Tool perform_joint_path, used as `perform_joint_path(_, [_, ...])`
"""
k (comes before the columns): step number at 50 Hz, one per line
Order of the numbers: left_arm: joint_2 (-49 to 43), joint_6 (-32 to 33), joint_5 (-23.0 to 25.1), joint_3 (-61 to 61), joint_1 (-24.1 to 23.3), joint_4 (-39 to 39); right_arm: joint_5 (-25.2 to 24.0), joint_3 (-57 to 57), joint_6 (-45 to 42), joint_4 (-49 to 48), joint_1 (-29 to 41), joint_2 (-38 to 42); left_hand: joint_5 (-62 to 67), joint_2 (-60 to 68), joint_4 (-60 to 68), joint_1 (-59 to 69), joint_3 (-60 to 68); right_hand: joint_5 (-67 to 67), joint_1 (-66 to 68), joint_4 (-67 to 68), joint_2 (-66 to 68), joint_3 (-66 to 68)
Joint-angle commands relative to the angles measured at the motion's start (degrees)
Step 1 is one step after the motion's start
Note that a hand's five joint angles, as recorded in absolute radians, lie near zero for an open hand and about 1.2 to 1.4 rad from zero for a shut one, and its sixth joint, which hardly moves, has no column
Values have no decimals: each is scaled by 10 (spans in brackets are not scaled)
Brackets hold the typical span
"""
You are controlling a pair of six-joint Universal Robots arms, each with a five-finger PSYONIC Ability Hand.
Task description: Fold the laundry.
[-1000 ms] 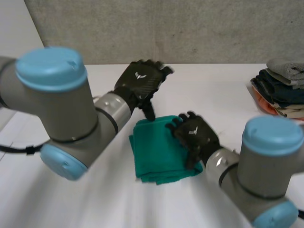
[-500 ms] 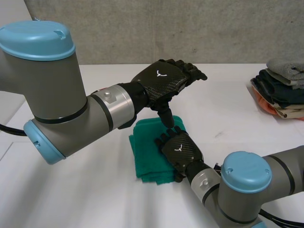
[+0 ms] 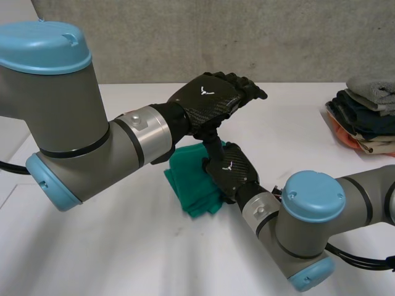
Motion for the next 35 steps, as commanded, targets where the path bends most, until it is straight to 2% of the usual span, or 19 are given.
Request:
perform_joint_path(1, [-1,0,0,-8,1,-1,-5,-16,-2,14,-1,17,9,15,11,24,16,103,89,97,88,93])
perform_joint_path(2, [-1,0,0,-9,2,-1,-7,-16,-2,14,-1,17,10,17,13,25,18,138,125,132,123,128])
perform_joint_path(3, [-1,0,0,-10,3,-1,-7,-18,-4,12,-1,17,9,15,11,24,16,270,256,264,255,260])
perform_joint_path(6, [0,-1,0,-10,4,-1,-7,-22,-2,8,-2,16,9,15,11,24,16,440,427,434,425,431])
perform_joint_path(12, [10,-1,0,-8,14,0,-5,-61,-3,-1,-10,11,10,17,13,25,18,440,427,435,425,431])
perform_joint_path(20, [47,-2,-3,-5,40,3,-4,-168,3,-56,-75,-15,12,18,14,27,19,440,427,435,425,431])
perform_joint_path(28, [71,-3,-4,-6,57,3,-8,-308,55,-109,-179,-20,12,18,14,27,19,440,427,435,425,431])
perform_joint_path(35, [70,-15,-4,-17,58,2,-41,-386,126,-110,-318,1,12,18,14,27,19,440,427,435,425,431])
